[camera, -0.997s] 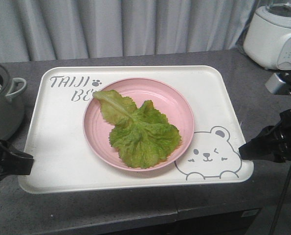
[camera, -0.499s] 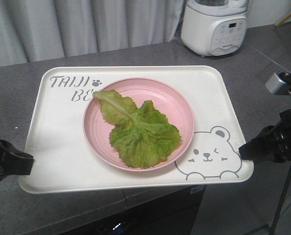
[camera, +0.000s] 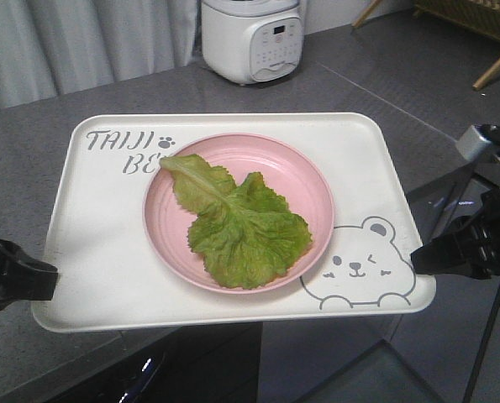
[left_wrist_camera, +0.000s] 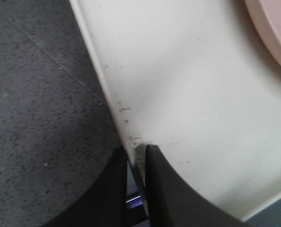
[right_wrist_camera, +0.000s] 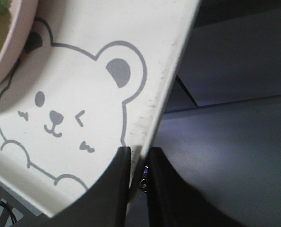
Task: Transfer vegetables to tray and serve
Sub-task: 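Hold the tray level with both grippers while the base drives to the stove counter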
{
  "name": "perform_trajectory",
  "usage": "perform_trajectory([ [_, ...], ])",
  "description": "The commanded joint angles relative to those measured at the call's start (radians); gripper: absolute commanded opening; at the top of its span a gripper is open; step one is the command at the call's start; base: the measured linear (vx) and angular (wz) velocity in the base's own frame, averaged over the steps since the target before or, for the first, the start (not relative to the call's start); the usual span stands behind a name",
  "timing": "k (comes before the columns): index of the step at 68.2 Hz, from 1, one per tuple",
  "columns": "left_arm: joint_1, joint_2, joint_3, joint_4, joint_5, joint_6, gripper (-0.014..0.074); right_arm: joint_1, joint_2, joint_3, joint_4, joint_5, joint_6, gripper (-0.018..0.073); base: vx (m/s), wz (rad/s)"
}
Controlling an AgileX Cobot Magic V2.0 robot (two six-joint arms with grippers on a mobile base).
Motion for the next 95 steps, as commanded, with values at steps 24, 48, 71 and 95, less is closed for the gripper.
perform_trajectory([
  [24, -0.013, -0.016, -0.029, -0.057, -0.062, 0.035, -0.0008, 0.008, -0.028, -0.026, 0.100, 0.027, -0.045, -0.0004, -0.07, -0.40],
  [48, -0.013, -0.016, -0.029, -0.057, -0.060, 0.035, -0.0008, 0.008, -0.028, -0.026, 0.100, 0.027, -0.045, -0.0004, -0.08, -0.35],
  [71, -0.013, -0.016, -0.029, -0.057, -0.057, 0.035, -0.0008, 0.008, -0.028, -0.026, 0.100, 0.027, -0.045, -0.0004, -0.07, -0.38],
  [95, -0.013, -0.016, -0.029, -0.057, -0.057, 0.035, -0.0008, 0.008, -0.028, -0.026, 0.100, 0.027, -0.045, -0.0004, -0.05, -0.43],
])
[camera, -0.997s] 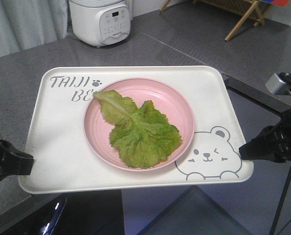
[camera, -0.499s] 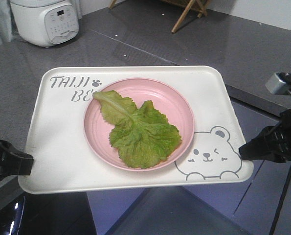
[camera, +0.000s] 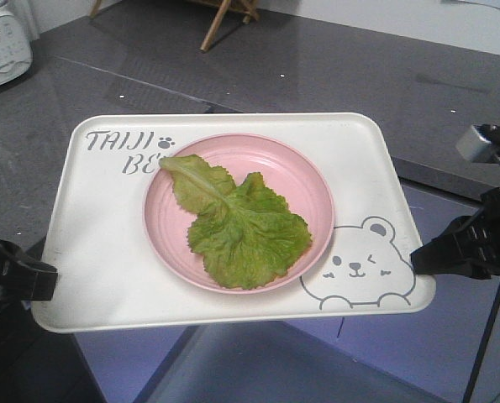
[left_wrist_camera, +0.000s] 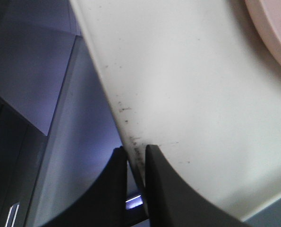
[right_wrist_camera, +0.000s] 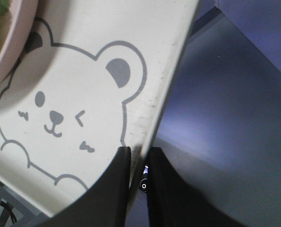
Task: Transfer vegetables to tray and serve
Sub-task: 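Hold the tray level with both grippers while the base drives to the stove counter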
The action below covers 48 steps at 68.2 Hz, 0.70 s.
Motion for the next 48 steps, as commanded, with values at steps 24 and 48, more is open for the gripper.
perform_trajectory([
  [24, -0.013, -0.016, -0.029, -0.057, -0.058, 0.035, -0.0008, 0.008, -0.028, -0.026, 0.100, 0.026, -0.045, -0.0004, -0.02, -0.43],
  [48, -0.013, -0.016, -0.029, -0.057, -0.058, 0.035, -0.0008, 0.008, -0.028, -0.026, 0.100, 0.027, -0.045, -0.0004, 0.01, -0.23],
])
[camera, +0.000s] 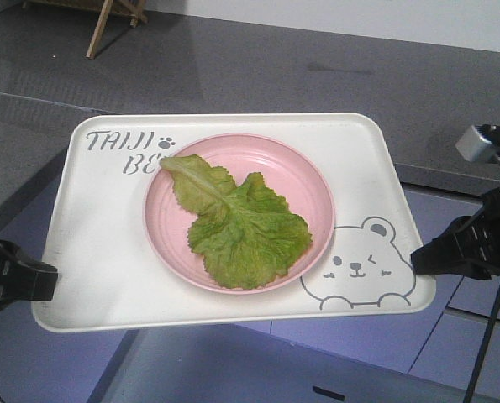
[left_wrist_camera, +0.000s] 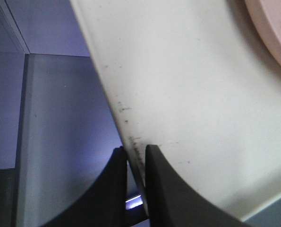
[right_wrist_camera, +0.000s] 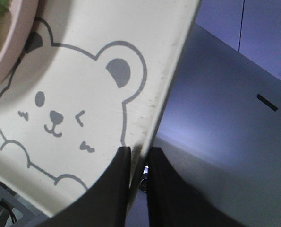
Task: Transfer vegetables to tray and serve
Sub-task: 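Hold the tray level with both grippers while the base drives to the stove counter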
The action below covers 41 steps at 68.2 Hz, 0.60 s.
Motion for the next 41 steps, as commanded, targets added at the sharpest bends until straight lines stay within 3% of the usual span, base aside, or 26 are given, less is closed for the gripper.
perform_trajectory([
  [1, -0.013, -0.016, -0.029, -0.057, -0.058, 0.035, -0.0008, 0.008, -0.028, -0.026, 0.100, 0.027, -0.045, -0.0004, 0.04, -0.14],
  [41, -0.013, -0.016, -0.029, -0.057, -0.057, 0.035, -0.0008, 0.008, -0.028, -0.026, 0.100, 0.026, -0.045, -0.0004, 0.05, -0.11],
])
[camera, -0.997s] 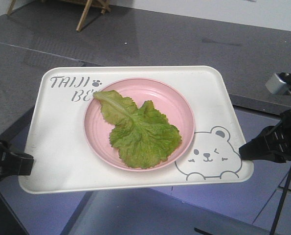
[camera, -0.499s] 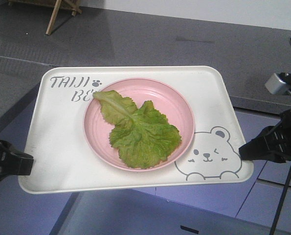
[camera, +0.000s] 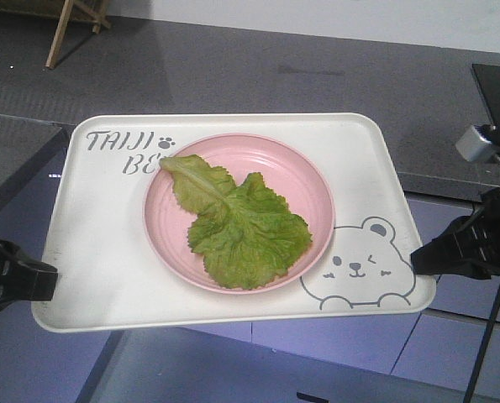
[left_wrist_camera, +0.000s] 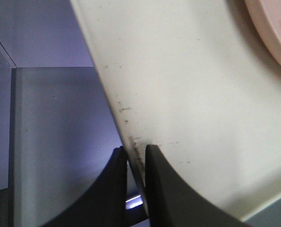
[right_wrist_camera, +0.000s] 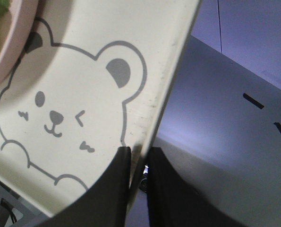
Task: Transfer vegetables to tray and serve
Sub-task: 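Hold the tray level with both grippers while the base drives to the stove counter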
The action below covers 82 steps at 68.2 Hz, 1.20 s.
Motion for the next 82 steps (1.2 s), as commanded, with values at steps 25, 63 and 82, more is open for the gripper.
perform_trajectory([
  [25, -0.013, -0.016, -0.029, -0.057, -0.057, 0.035, -0.0008, 0.008, -0.028, -0.026, 0.100, 0.027, -0.045, -0.0004, 0.09, -0.09],
  [63, -0.013, -0.016, -0.029, -0.057, -0.057, 0.035, -0.0008, 0.008, -0.028, -0.026, 0.100, 0.027, -0.045, -0.0004, 0.15, -0.03],
  [82, -0.013, -0.016, -0.029, -0.057, -0.057, 0.035, -0.0008, 0.008, -0.028, -0.026, 0.100, 0.027, -0.045, -0.0004, 0.18, -0.02],
])
